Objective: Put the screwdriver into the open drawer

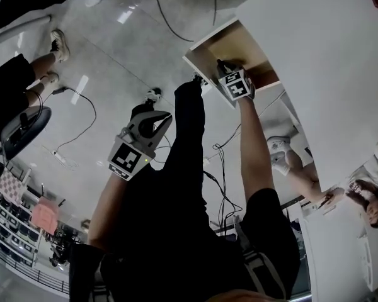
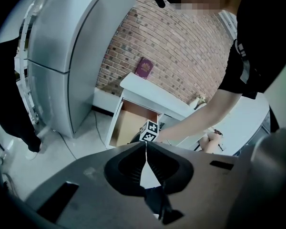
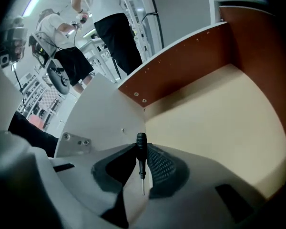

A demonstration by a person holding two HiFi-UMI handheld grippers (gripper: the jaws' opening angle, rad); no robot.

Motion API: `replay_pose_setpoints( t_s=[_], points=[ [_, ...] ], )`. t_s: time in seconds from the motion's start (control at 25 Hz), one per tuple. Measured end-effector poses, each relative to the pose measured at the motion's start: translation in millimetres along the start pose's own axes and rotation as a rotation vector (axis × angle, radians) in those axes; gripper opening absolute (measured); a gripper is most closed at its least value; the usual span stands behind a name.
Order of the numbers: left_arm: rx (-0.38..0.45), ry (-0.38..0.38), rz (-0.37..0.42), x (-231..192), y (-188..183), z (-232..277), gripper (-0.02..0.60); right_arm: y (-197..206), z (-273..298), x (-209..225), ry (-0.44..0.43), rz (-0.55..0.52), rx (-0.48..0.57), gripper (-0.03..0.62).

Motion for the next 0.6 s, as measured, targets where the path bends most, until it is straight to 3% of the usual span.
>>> replay_pose_setpoints(
  t_s=[0.28, 0.44, 0.6],
  points=[
    [-0.028, -0.008, 0.114, 11, 13, 5, 0.02, 9, 18, 18, -0.005, -0.008, -0.041, 0.124],
    [-0.033, -0.011, 0.111, 9, 18, 2, 0.02, 7, 27, 18, -0.016, -0.044, -0.062, 0.124],
    [-0.039, -0.011, 0.108, 6, 21, -1, 0.02, 9, 30, 22, -0.004, -0.012, -0.075, 0.126]
  ],
)
Point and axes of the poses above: the fingertips, and each gripper's own axes: z forward along the fingers, x to its right, y out of its underside, the point moved 9 cm from there along -z, backward along the fingers, and after that the axes turned 15 degrees about -y, right-handed, at the moved point
